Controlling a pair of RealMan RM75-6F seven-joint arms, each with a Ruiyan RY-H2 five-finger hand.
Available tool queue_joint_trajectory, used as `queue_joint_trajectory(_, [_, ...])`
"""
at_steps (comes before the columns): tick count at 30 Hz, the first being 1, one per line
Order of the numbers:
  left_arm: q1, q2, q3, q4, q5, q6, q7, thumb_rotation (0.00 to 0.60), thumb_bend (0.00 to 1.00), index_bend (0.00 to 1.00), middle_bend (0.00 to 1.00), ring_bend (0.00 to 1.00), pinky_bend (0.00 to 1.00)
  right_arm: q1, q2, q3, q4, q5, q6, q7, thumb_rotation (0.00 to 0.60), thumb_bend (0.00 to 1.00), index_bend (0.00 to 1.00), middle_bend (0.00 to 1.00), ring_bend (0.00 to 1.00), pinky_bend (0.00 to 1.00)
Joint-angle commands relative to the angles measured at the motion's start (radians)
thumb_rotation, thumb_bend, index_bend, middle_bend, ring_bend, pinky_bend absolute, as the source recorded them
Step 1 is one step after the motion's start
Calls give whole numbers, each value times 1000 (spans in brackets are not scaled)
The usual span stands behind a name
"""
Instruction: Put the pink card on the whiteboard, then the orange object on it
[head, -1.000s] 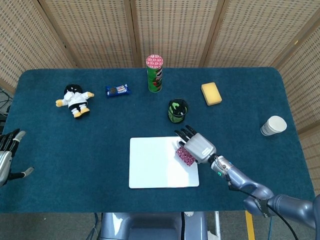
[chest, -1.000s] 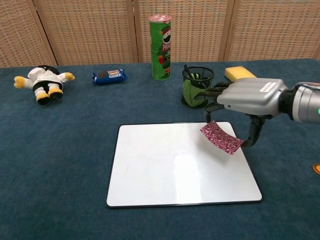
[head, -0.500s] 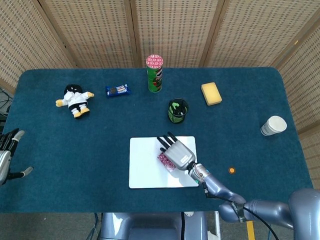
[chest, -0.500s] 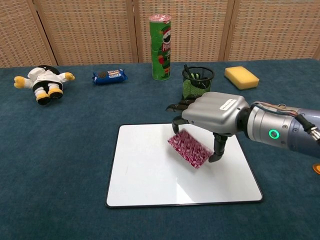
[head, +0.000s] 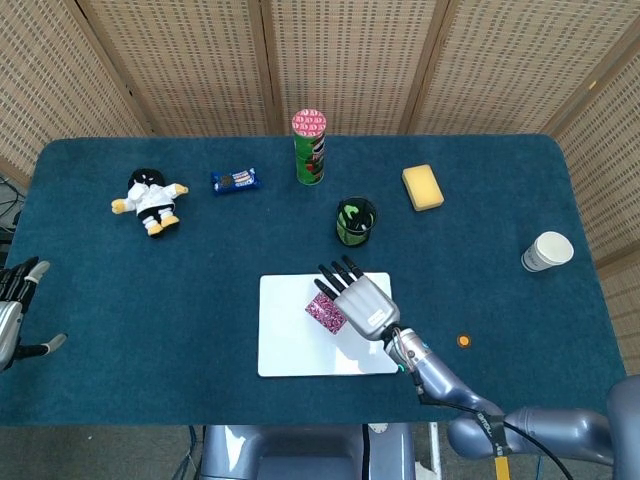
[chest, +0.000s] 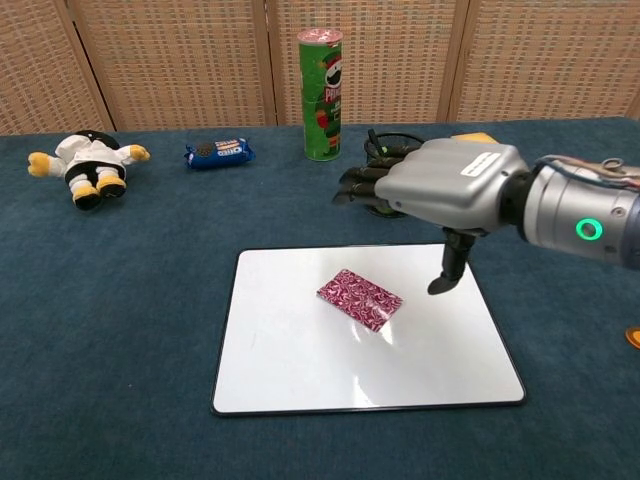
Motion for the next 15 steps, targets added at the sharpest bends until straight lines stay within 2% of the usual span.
queue_joint_trajectory(1, [0,-1,0,-1,0,0,3,600,0,0,0,0,0,-36,78,-45,-33,-40,18,37,600,1,103,0,0,0])
queue_joint_trajectory(6, [-2,-3,2,-4,0,-3,12,600,0,0,0,0,0,-80,152,-114,-1,-98,0,121,600,44,297,0,0,0])
queue_joint_trajectory(10, [-3,-3,3,-8,2,-3,18,600,0,0,0,0,0,-126,186,-170,65,-175,-3,234,600,53,332,0,0,0])
queue_joint_trajectory(15, [-2,-5,4,-10,3,-1,24,600,0,0,0,0,0,-179,187,-215,161,-258,15,374,600,114,356,0,0,0])
